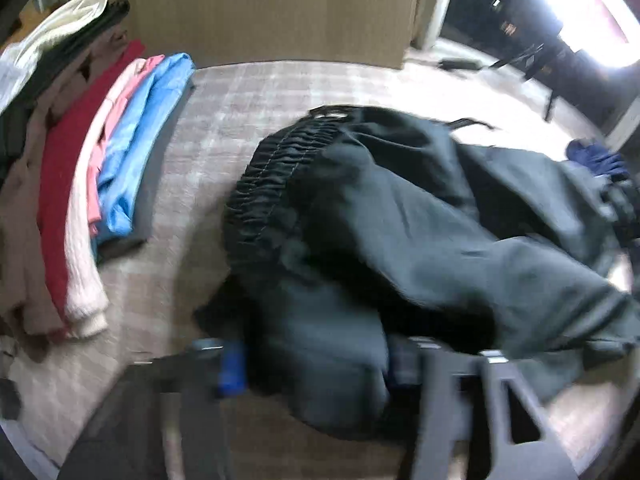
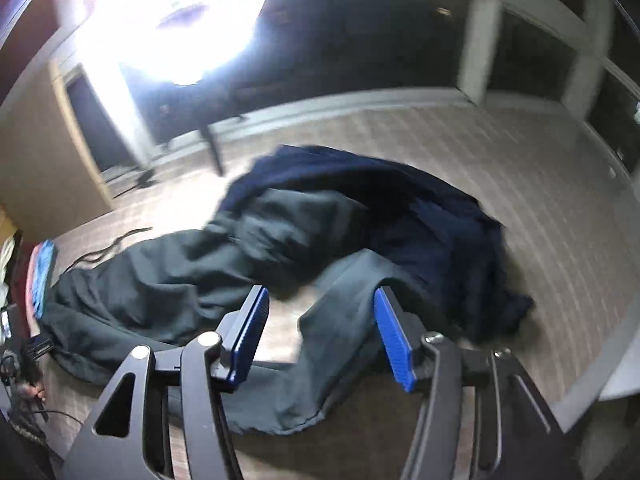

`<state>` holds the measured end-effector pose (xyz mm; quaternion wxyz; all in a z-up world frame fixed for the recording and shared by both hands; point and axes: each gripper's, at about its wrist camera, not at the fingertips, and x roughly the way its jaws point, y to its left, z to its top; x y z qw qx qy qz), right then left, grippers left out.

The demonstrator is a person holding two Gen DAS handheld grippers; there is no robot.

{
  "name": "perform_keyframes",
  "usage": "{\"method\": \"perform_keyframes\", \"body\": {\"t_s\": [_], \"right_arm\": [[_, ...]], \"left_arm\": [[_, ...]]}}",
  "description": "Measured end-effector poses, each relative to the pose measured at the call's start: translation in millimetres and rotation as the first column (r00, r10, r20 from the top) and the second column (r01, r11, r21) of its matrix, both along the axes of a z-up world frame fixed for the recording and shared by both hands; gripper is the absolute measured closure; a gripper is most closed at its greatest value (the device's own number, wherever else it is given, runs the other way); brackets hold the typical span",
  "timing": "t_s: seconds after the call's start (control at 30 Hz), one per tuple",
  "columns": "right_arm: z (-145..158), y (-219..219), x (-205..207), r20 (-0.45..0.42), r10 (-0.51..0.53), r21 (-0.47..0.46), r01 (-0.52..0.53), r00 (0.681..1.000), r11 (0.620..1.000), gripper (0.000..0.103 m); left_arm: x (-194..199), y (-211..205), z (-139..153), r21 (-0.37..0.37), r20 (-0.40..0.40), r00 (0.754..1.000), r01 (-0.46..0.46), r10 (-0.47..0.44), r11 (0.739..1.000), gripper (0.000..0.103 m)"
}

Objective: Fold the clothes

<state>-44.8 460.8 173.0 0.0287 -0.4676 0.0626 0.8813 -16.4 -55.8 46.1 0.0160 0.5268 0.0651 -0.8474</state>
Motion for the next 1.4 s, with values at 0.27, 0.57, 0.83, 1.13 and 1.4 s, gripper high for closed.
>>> {"method": "perform_keyframes", "body": {"t_s": [0.27,0.57,0.83,1.13,1.4], "right_arm": [[-18,-44,-31,0.050,0.131,0.010,-0.131,0.990,0.991,0.043],[-65,-94,-89,0.105,0.272,-0.080,-0.264,0.957,0.961,0.043],[-103,-155,-144,0.144,0.452,0.001,-0.457,0.880,0.889,0.041],[-145,-184,-162,0.261,0.575,0.053,-0.606,0.775,0.793,0.040],[-144,-152,-103,0.376,0.641,0.029,-0.700,0.669,0.713,0.045]], "left_arm": [[132,-31,21,-0.038,0.078,0.997,-0.005,0.008,0.999,0.083],[152,-52,45,-0.104,0.105,0.986,-0.118,0.128,0.988,0.040],[83,-34,76,-0.184,-0.015,1.000,0.012,-0.014,0.983,0.025],[54,-24,9,0.015,0.134,0.980,0.149,-0.150,0.989,0.061],[141,-11,13,0.013,0.223,0.951,0.217,-0.214,0.976,0.050]]}}
